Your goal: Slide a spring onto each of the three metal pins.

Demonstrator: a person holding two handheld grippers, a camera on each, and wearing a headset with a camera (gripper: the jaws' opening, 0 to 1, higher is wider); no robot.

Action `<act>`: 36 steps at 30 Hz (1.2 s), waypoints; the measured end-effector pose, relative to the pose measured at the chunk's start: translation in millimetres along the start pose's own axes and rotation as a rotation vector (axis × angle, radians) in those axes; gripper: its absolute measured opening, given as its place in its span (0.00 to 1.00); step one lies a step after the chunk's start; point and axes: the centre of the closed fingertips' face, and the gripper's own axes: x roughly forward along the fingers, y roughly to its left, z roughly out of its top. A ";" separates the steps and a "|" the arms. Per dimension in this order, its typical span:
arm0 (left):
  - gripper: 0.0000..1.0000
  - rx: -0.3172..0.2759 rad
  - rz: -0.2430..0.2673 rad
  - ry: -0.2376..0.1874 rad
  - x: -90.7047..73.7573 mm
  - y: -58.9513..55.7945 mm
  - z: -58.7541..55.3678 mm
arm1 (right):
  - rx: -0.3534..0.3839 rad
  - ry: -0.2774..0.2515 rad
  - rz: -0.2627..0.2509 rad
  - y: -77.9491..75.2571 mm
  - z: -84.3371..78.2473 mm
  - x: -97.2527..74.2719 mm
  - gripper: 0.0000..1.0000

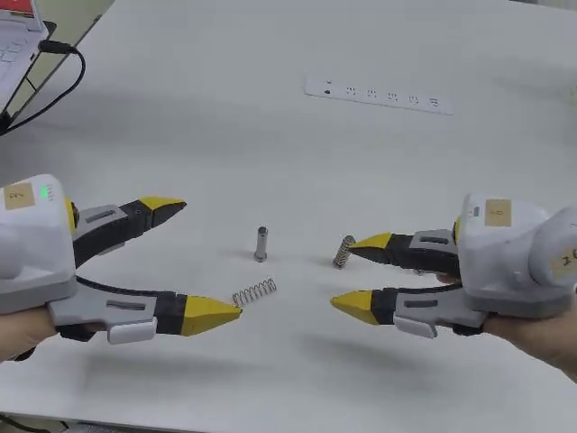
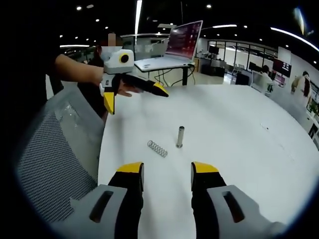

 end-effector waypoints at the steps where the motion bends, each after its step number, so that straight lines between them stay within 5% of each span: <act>1: 0.90 0.005 0.001 -0.004 -0.5 0.0 0.8 | -0.011 0.003 0.008 1.3 1.5 2.7 0.37; 14: 0.88 0.016 0.004 0.006 -7.3 -0.8 -1.3 | -0.181 0.056 0.104 12.7 14.9 33.1 0.33; 36: 0.86 0.011 0.006 0.013 -11.8 -3.3 -8.0 | -0.350 0.214 0.241 24.8 -2.2 83.0 0.24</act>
